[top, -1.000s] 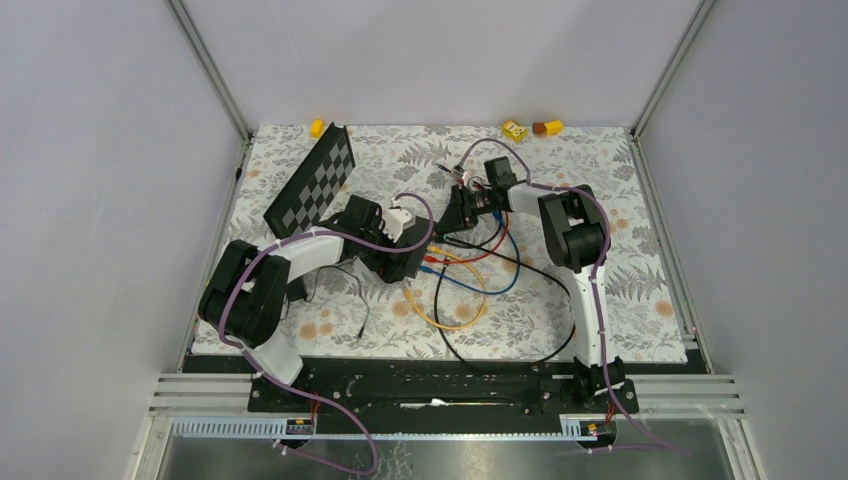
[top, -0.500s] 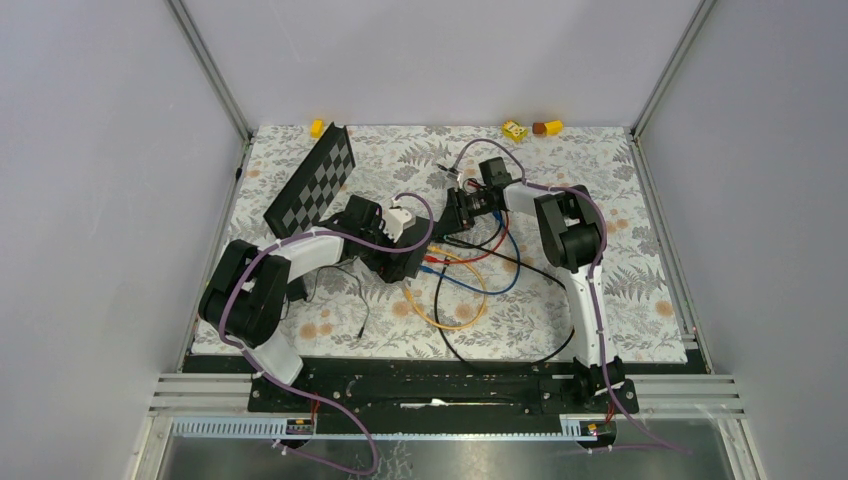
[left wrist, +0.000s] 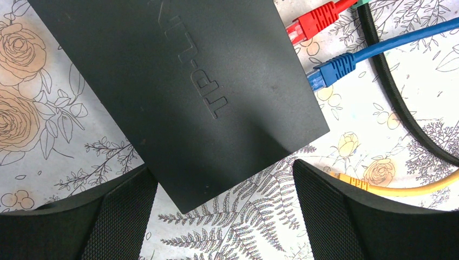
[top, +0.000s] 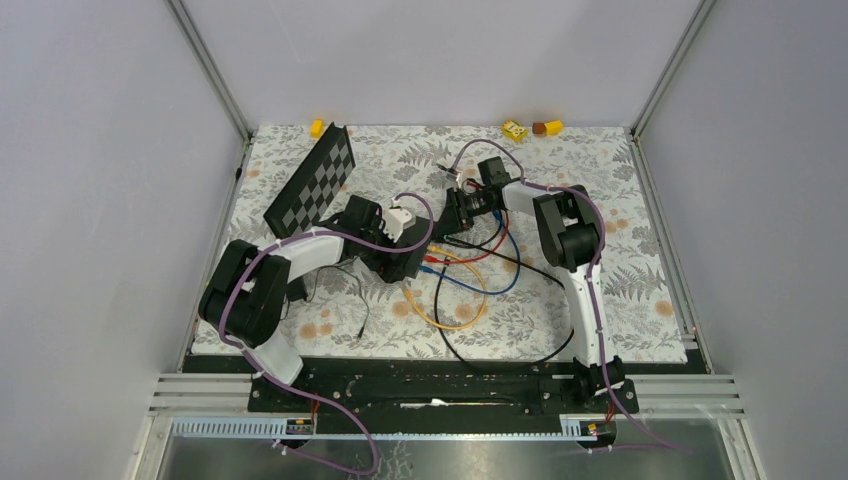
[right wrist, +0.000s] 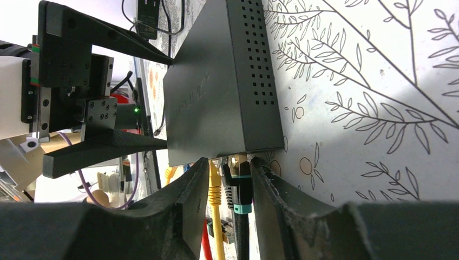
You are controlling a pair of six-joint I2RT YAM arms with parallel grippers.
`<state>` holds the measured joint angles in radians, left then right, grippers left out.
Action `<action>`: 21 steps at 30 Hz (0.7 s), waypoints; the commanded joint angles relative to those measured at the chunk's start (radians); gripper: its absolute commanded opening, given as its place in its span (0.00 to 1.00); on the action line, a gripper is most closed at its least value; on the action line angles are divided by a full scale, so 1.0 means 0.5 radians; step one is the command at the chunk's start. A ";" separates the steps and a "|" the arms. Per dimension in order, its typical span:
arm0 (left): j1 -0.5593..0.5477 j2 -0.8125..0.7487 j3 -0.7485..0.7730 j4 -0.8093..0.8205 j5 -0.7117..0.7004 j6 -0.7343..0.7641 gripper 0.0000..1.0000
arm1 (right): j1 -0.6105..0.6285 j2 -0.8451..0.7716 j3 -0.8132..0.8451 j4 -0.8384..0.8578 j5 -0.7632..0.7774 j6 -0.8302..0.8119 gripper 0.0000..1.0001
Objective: Pull the plug from the switch port
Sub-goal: Pull the connector from the switch port.
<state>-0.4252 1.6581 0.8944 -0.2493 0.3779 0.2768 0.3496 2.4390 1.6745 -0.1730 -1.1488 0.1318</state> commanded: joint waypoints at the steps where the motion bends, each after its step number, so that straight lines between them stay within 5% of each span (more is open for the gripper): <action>1: -0.030 0.010 -0.022 0.041 0.105 0.001 0.93 | 0.020 0.177 -0.010 -0.120 0.224 -0.029 0.44; 21: -0.032 0.002 -0.028 0.041 0.106 -0.001 0.93 | -0.021 0.240 0.027 -0.120 0.140 0.077 0.32</action>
<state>-0.4252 1.6581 0.8917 -0.2428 0.3782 0.2768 0.3374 2.4825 1.6997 -0.1715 -1.2003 0.1898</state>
